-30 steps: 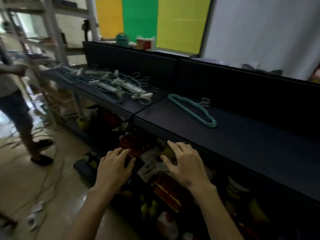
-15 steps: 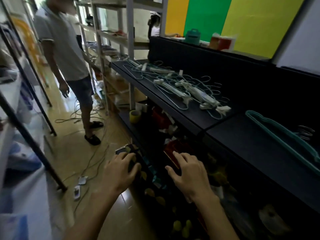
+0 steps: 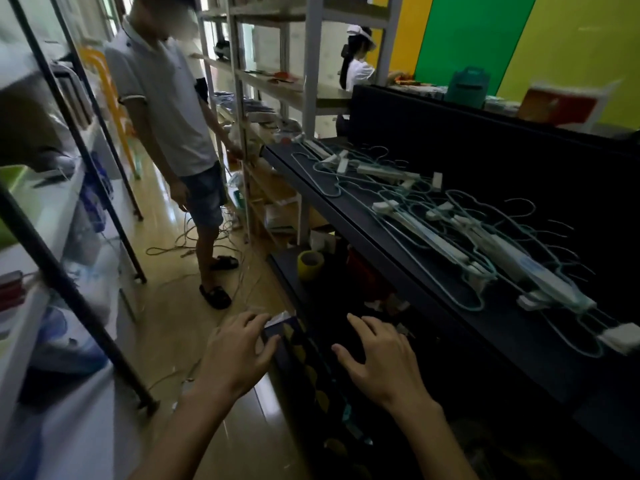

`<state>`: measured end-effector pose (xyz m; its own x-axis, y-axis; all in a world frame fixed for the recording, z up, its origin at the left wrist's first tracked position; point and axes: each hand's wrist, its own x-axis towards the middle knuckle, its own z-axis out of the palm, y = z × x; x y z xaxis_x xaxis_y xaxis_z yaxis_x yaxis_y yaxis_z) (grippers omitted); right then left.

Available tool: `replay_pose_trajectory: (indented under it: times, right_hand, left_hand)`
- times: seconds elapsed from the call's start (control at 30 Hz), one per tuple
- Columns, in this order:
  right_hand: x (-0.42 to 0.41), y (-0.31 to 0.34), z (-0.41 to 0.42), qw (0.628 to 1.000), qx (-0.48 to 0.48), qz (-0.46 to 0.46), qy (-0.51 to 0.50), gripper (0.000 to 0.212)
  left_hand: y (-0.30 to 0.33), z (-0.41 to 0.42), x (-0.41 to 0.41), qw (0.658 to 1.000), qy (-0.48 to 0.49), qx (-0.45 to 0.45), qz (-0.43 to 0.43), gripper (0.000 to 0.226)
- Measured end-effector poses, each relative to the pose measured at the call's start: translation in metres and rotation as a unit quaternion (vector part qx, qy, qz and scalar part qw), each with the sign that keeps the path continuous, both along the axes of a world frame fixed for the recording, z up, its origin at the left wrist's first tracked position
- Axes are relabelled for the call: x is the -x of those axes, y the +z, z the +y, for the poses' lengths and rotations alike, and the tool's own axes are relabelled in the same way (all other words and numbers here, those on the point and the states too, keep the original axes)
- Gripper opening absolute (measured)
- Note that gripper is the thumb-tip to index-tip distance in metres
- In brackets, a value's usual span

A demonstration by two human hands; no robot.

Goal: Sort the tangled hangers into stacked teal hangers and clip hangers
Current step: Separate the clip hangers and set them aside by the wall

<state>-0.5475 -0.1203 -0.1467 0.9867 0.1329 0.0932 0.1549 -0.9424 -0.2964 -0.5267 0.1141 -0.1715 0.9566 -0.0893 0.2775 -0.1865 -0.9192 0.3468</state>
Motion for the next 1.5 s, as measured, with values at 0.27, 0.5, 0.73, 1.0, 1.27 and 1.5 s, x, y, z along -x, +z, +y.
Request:
replay_pose_trajectory:
  times: [0.27,0.5,0.73,1.0,1.27,1.5]
  right_hand:
    - [-0.093,0.007,0.063,0.999,-0.008,0.015,-0.051,0.064]
    - [-0.158,0.059,0.095,0.990,-0.036,-0.078,-0.115,0.063]
    - [-0.197,0.107,0.072,0.972,-0.023,-0.148,-0.179,0.062]
    - [-0.243,0.131,0.013,0.955,-0.001,-0.155,-0.252,0.061]
    - [-0.301,0.146,-0.024,0.967,-0.002,-0.060,-0.248,0.072]
    - [-0.354,0.139,-0.039,0.973,0.014,0.042,-0.227,0.092]
  left_hand:
    - [-0.003,0.056,-0.133,0.997,-0.067,-0.023,0.018,0.065]
    - [0.041,0.073,-0.246,0.988,-0.145,-0.041,-0.023,0.066]
    - [0.080,0.045,-0.323,0.973,-0.221,-0.036,-0.052,0.056]
    - [0.112,-0.005,-0.406,0.958,-0.274,-0.024,-0.080,0.049]
    - [0.128,-0.039,-0.471,0.955,-0.287,0.007,-0.074,0.044]
    - [0.131,-0.058,-0.519,0.947,-0.312,0.038,-0.071,0.042]
